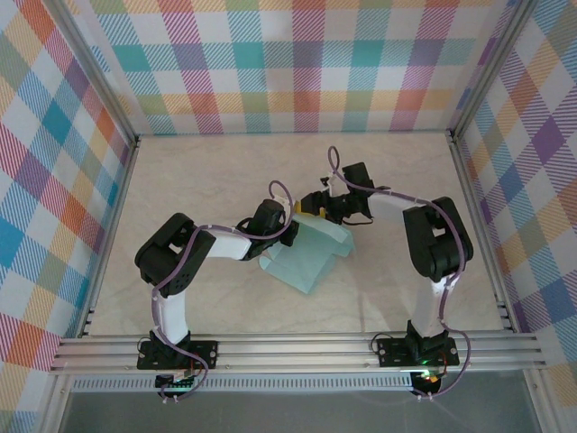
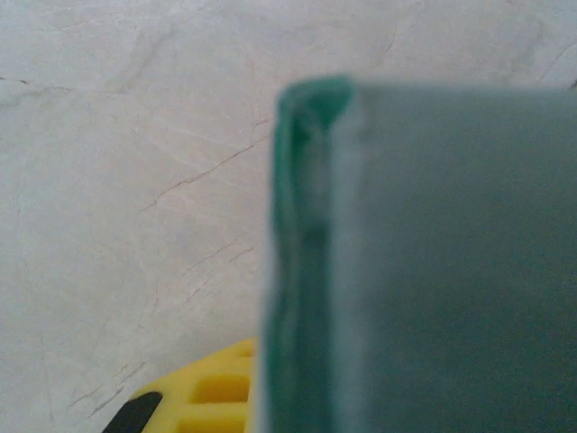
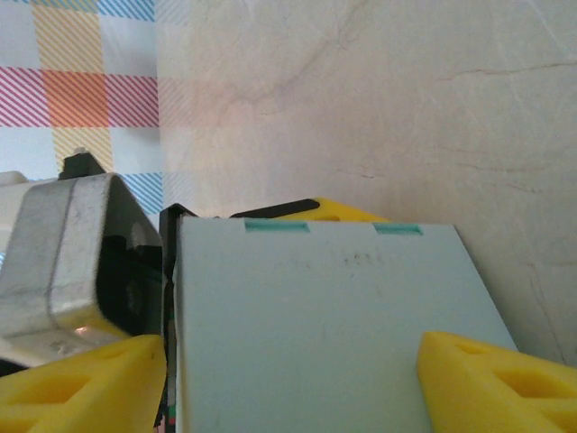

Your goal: Fold the paper box

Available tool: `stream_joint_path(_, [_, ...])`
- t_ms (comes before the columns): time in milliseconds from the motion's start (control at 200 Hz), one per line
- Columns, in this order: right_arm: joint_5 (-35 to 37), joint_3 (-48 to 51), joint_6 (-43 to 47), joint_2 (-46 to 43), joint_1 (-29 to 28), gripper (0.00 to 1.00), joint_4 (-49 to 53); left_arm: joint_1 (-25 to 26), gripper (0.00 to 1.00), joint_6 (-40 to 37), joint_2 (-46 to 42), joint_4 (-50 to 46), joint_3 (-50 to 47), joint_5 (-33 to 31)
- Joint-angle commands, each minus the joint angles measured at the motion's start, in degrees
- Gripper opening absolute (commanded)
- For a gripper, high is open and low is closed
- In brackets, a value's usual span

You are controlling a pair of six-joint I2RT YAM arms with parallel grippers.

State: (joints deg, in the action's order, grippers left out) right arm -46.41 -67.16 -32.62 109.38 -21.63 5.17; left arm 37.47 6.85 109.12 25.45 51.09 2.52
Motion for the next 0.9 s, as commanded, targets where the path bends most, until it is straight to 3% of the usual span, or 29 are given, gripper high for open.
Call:
stream_joint_path(0, [1.9,0.0,-1.3,-6.4,0.2,0.81,2.3,-0.2,0.0,1.7,-0.7,-0.5,0.4,2.1])
stream_joint_path(220, [14.8,4.9,-6.9,-20.2,6.3,0.86,2.1,-1.9,0.0,6.0,-1.4,2.0,-0.6,7.1])
stream_joint_path(570, [27.2,19.7,-8.6,-48.0,13.5,0.82,-3.4,-7.8,0.0,21.2,-2.9,2.5,1.2,17.9])
stream_joint_path(705, [27.6,26.1,-11.3,-54.1,13.9,0.81,-9.6,-10.5,0.0,29.3,-2.3,3.6,2.8,22.9])
stream_joint_path(895, [19.8,33.7,-16.2,-56.4,13.9,0.77,-23.0,-11.6,0.0,37.5,-0.7,6.8,6.6,30.9])
